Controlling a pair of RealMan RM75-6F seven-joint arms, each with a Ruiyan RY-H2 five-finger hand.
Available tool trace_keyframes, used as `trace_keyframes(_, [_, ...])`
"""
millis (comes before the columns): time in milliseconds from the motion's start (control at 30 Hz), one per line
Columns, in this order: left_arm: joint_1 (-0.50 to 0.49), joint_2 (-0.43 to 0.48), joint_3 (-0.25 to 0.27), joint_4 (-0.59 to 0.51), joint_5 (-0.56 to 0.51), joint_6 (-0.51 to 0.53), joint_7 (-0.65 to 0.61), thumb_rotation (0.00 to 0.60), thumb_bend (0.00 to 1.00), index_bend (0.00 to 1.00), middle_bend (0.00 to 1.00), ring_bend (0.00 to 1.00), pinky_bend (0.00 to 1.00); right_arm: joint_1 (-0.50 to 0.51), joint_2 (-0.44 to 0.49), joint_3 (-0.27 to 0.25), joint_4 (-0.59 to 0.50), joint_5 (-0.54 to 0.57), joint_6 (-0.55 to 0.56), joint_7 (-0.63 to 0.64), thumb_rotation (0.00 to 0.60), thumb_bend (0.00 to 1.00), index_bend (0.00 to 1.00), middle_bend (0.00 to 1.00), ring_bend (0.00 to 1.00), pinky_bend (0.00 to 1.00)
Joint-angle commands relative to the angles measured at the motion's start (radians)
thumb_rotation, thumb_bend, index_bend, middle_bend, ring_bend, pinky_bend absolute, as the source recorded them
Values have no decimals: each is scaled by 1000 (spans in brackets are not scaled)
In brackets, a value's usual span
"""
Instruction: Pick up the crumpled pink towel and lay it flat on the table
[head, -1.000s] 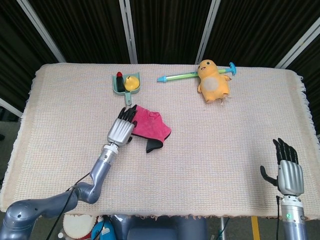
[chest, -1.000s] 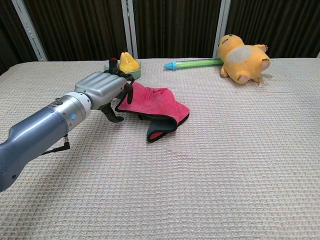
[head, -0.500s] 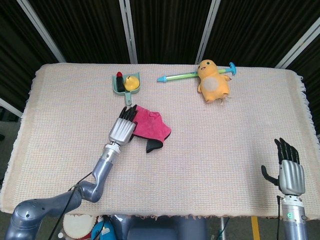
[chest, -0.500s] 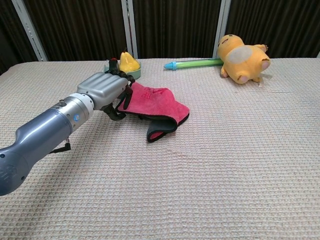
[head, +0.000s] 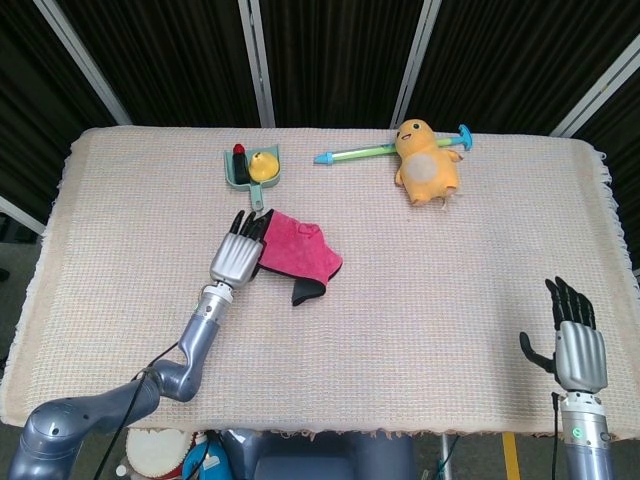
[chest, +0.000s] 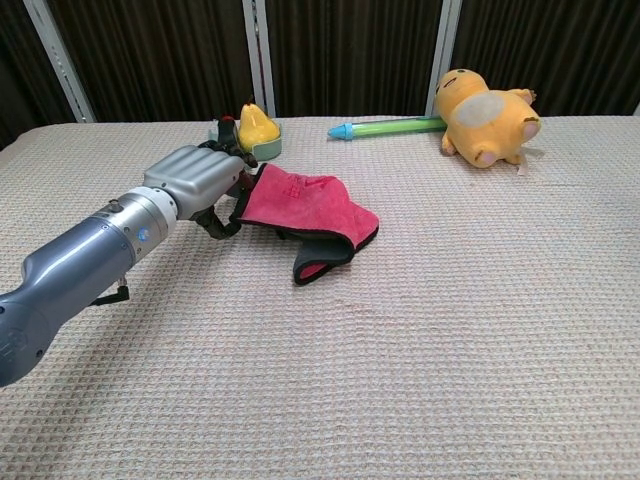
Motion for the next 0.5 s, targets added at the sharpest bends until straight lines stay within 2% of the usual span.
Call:
trace_keyframes(33, [2,-6,5,5,2,1,-8,600,418,608,104,0,0,0,2,-2,-2,-1,-2,-1,600,381,0,0,0,0])
trace_keyframes(267, [8,16,10,-9,24,30,-38,600,456,608,107,0,0,0,-2,-4,2,-1,-1,-7,600,380,0,0,0,0])
trace_keyframes(500, [-5,111,-13,-139,57,76,-34,600,476,607,108,0,0,4,-6,-9,4,-3,-10,-10,600,381,0,0,0,0])
